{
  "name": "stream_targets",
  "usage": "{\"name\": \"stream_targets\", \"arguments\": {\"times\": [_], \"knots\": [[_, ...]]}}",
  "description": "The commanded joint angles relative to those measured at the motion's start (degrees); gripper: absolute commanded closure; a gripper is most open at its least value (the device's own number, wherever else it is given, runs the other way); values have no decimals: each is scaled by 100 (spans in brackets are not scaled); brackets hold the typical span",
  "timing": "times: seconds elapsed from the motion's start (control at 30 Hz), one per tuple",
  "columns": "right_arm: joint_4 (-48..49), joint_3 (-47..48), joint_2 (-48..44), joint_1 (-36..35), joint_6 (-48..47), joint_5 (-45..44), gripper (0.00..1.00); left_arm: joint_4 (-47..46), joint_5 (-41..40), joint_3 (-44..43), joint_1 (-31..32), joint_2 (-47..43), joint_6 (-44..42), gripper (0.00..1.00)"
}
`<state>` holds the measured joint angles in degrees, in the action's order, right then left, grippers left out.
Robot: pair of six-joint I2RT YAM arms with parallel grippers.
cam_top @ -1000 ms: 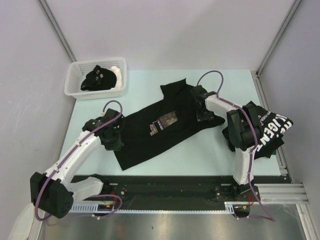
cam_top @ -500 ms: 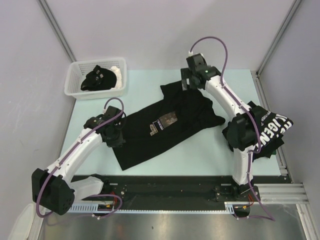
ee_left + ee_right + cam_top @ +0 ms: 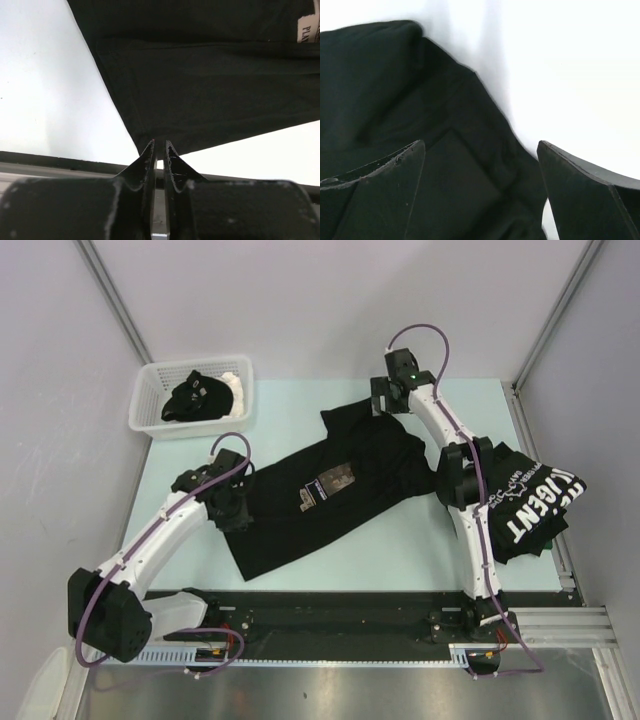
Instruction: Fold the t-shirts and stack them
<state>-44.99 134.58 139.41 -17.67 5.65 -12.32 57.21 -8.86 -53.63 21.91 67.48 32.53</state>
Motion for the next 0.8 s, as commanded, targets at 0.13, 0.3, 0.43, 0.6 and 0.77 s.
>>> {"name": "stream_targets", "arguments": {"times": [0.13,0.3,0.43,0.6,0.77], "knots": [[1457,700,366,203,-152,1422,0,-105,33,-368,32,81,174,80],[1862,701,551,247,6,1864,0,-17,51,-350,32,19,297,78],[1985,710,833,282,173,2146,5,53,78,-271,32,-16,412,76],[2214,604,982,317,252,2225,8,167,60,-315,41,-42,464,76],[2390,639,1096,361,270,2383,23,299,34,-306,41,-95,526,76]]}}
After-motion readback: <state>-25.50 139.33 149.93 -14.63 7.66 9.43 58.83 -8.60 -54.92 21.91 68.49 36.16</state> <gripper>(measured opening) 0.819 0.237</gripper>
